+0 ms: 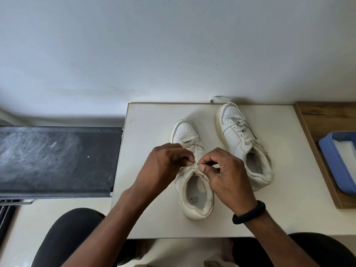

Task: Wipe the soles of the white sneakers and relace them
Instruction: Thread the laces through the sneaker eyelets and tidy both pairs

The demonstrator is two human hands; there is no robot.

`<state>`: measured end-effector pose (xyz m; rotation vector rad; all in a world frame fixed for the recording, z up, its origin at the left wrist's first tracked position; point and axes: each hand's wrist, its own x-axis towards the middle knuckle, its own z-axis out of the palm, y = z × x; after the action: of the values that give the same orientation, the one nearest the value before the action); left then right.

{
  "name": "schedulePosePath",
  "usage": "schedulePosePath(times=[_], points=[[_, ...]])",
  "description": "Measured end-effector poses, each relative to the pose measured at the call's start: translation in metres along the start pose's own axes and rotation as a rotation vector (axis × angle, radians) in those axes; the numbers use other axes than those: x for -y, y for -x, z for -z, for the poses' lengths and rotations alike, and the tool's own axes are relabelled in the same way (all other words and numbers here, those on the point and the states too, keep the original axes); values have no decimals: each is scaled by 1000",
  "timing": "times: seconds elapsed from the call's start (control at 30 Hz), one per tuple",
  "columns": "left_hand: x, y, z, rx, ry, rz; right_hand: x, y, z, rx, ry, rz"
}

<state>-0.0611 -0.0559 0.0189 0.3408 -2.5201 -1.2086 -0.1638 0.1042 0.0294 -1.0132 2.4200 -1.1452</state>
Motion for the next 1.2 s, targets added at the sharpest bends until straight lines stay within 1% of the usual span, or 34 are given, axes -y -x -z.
schedulePosePath(times=[0.07, 0.17, 0.3, 0.37, 0.5, 0.6, 0.7, 0.87, 1.0, 1.1, 1.2], points=[[-1, 0, -3, -26, -73, -45, 0, 0, -1, -8, -17, 37], [1, 0, -6, -53, -138, -59, -1, 1, -4, -26, -62, 47], [2, 0, -6, -17, -86, -44, -4, 2, -11, -40, -115, 11], [4, 0, -5, 23, -22, 7, -4, 4, -13, -39, -121, -30], [8, 1, -5, 83, 114, 176, -4, 5, -18, -52, -113, -103], [9, -2, -2, 133, 145, 247, -2, 3, -21, -69, -99, -149], [6, -2, 4, 177, 122, 267, 1, 3, -18, -62, -106, -170], [0, 0, 4, 179, -47, 164, 2, -1, 2, 33, -134, -144], [2, 2, -1, 153, -172, 42, 2, 2, 9, 66, 3, -7], [3, 2, -4, 134, -170, -1, 2, 2, 11, 61, 79, 82], [6, 2, -4, 123, -135, -21, 0, 1, 10, 55, 83, 132]])
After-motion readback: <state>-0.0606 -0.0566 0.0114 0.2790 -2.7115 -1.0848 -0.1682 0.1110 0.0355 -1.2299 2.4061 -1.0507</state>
